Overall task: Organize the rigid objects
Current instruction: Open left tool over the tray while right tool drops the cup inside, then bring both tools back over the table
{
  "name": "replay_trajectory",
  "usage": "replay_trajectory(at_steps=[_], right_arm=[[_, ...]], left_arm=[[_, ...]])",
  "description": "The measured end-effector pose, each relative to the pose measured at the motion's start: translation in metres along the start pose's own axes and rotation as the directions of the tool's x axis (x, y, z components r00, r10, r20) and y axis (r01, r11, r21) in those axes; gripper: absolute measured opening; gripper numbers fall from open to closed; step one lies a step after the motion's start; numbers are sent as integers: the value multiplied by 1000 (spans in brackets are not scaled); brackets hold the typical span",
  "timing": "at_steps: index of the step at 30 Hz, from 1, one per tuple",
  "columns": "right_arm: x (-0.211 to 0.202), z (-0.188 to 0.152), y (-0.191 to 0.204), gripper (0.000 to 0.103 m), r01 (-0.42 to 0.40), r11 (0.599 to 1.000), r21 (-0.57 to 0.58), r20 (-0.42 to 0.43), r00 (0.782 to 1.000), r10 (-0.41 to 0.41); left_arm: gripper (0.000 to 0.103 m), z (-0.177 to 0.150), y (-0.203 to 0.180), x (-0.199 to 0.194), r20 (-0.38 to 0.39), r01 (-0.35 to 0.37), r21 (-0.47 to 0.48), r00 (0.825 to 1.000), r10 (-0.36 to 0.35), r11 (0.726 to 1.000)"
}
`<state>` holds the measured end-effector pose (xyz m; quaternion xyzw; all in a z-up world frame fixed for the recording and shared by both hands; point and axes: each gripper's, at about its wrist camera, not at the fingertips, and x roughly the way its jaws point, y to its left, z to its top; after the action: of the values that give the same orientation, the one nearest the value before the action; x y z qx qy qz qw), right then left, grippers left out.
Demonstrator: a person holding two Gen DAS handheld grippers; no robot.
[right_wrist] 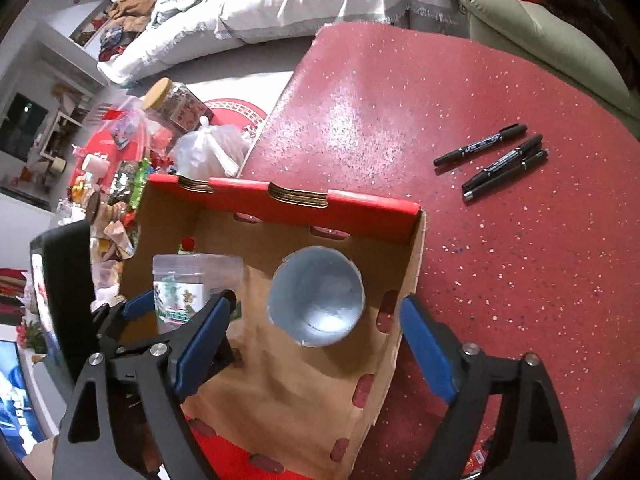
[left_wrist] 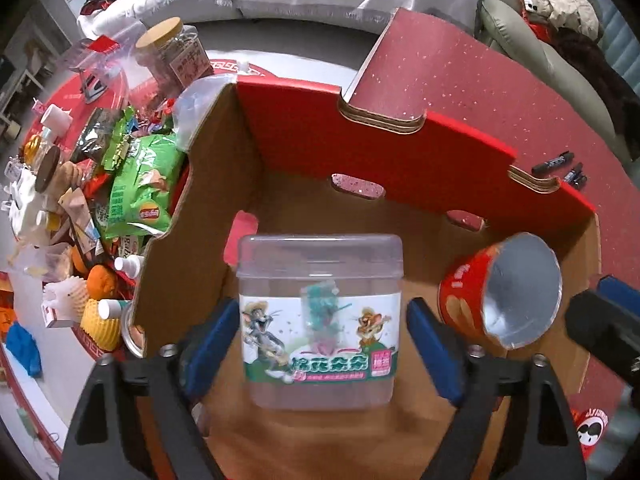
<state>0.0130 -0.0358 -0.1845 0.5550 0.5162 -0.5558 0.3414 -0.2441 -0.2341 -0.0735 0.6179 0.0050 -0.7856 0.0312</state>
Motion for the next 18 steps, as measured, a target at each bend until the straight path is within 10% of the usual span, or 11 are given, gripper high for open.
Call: replay_trajectory(at_steps=[8,18], right_arm=[[-64,-49,-40,103,-86,994,61,61,995,83],[-144,-194,-158,103,2,938,345,60,998,-25]], left_arm=[[103,-31,4,-34,-2,87,-61,996,-87,994],[103,-132,-75,-105,-21,187,178,982,-186,966]])
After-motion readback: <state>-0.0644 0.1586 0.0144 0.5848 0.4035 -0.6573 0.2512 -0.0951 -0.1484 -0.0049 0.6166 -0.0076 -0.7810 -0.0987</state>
